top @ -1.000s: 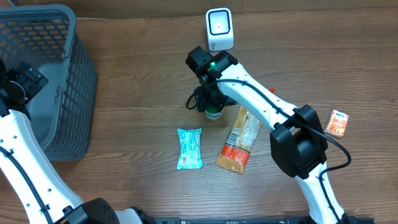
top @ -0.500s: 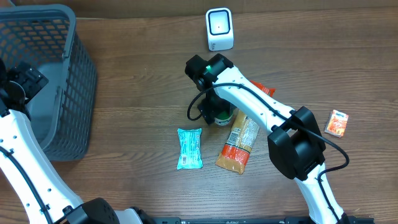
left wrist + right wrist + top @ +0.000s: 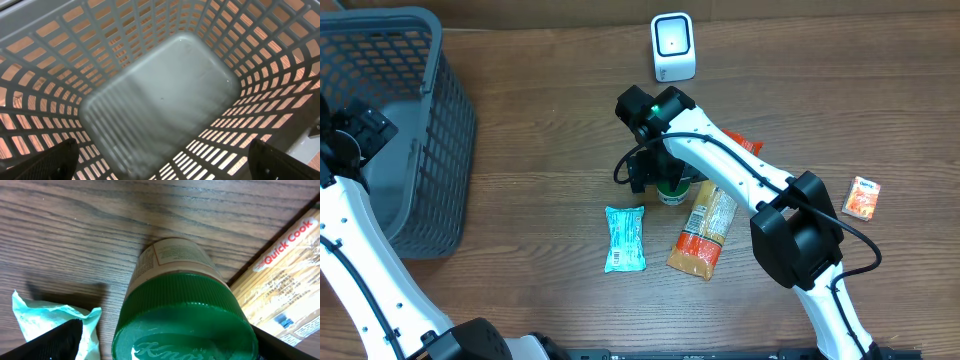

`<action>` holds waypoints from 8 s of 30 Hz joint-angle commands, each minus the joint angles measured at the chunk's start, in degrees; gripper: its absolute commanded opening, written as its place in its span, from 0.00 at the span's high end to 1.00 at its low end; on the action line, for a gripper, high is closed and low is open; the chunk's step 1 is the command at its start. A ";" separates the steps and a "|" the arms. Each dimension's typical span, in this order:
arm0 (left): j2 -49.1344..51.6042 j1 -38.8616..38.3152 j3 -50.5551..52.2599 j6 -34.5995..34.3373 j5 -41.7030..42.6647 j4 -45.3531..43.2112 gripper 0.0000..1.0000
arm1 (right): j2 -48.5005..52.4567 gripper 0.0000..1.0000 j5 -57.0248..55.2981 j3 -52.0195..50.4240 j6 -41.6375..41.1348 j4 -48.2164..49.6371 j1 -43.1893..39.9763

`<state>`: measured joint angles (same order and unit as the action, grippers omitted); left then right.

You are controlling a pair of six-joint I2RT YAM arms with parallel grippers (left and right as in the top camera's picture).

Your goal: Scan the item barcode

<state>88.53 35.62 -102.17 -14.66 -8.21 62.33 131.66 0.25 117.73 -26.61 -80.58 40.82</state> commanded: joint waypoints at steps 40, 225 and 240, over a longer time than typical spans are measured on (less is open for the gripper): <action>0.28 -0.39 -1.40 -0.76 -0.33 0.04 0.00 | 0.37 0.00 5.97 -0.37 -54.66 7.04 0.00; 0.28 -0.39 -1.40 -0.76 -0.31 0.04 0.00 | 0.37 0.00 -4.00 1.46 -14.36 4.96 -1.86; 0.28 -0.39 -1.40 -0.76 -0.31 0.04 0.00 | 0.37 0.29 -8.13 1.46 -13.88 5.77 -1.55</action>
<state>88.53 35.62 -102.17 -14.66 -8.23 62.33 131.74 -5.98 117.84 -40.14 -74.54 39.09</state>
